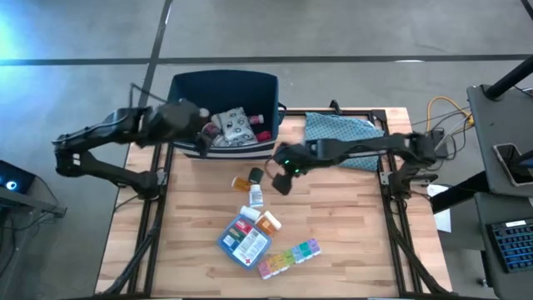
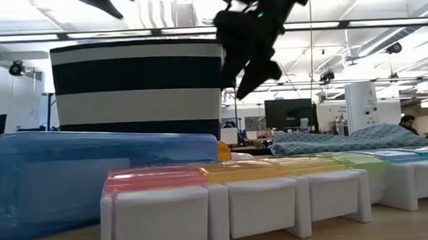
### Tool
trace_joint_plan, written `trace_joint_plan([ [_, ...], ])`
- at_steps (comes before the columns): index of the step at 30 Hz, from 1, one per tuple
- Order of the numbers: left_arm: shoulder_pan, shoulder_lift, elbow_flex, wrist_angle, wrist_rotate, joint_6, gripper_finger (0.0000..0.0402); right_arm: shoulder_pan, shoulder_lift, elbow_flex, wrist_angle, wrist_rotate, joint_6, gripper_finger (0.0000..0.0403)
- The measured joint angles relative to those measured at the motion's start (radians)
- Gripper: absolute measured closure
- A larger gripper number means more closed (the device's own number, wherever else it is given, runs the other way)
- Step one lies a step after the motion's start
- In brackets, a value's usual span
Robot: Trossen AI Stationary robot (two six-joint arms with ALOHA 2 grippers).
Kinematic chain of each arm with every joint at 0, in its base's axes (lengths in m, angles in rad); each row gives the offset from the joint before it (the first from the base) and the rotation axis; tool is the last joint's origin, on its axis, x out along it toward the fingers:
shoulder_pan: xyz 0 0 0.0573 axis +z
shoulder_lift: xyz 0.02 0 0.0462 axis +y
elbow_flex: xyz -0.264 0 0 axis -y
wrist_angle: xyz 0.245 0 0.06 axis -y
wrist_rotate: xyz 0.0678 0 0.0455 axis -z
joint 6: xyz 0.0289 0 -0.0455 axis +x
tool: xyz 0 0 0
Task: Pick & place medical supplies in basket/bin
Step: Put the white and blue pill bottle into the blue bin
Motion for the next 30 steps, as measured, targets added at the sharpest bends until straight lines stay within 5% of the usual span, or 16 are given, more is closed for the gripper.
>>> trace_joint_plan([
  [4,-0.124,-0.04,-0.001,-0.03,-0.013,-0.155,0.0082,0.032,0.098,0.067,0.004,-0.002,0.183,0.0134],
  [12,-0.284,-0.067,-0.002,-0.207,-0.026,-0.303,0.0082,0.116,0.208,0.226,0.005,0.093,0.265,0.0135],
  [24,-0.396,-0.207,-0.035,-0.243,-0.058,-0.136,0.0082,0.143,0.255,0.257,-0.064,0.244,0.709,0.0135],
  [30,-0.396,-0.327,-0.12,-0.115,-0.034,0.002,0.0082,0.145,0.276,0.251,-0.107,0.231,0.895,0.0135],
])
